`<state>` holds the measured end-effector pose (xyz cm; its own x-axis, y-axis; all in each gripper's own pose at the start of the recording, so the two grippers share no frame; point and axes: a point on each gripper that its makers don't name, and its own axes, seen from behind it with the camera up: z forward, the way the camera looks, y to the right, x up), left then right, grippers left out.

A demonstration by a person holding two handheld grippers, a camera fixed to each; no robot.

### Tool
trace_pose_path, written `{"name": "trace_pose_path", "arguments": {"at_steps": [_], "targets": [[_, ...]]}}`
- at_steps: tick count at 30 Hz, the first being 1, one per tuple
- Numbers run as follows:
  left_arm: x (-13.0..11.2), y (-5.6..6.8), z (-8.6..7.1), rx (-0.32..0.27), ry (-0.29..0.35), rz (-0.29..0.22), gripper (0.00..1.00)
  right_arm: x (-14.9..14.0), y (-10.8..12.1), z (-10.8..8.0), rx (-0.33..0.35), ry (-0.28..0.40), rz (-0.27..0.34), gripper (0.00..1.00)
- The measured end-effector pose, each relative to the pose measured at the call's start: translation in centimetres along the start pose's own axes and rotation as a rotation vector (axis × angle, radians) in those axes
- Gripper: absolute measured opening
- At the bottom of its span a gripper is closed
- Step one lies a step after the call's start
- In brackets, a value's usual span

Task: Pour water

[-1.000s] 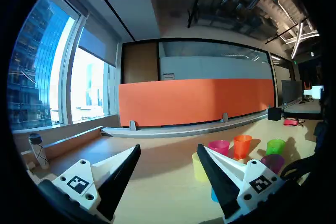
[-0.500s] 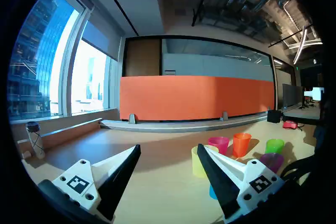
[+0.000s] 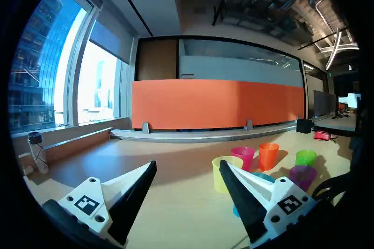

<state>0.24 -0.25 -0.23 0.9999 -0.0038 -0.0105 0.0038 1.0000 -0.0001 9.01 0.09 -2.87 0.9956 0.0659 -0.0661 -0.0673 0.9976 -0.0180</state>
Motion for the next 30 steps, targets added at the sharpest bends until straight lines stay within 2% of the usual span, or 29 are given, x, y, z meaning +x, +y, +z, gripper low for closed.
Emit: {"name": "trace_pose_path", "arguments": {"at_steps": [14,30], "targets": [[-0.2,0.07,0.15,-0.005,-0.008,0.001,1.0,-0.22,0.24,-0.24,-0.003,0.0,0.0,0.99],[-0.36,0.07,0.21,-0.006,-0.009,0.002,1.0,0.46,0.43,-0.57,0.017,0.036,-0.036,0.99]]}}
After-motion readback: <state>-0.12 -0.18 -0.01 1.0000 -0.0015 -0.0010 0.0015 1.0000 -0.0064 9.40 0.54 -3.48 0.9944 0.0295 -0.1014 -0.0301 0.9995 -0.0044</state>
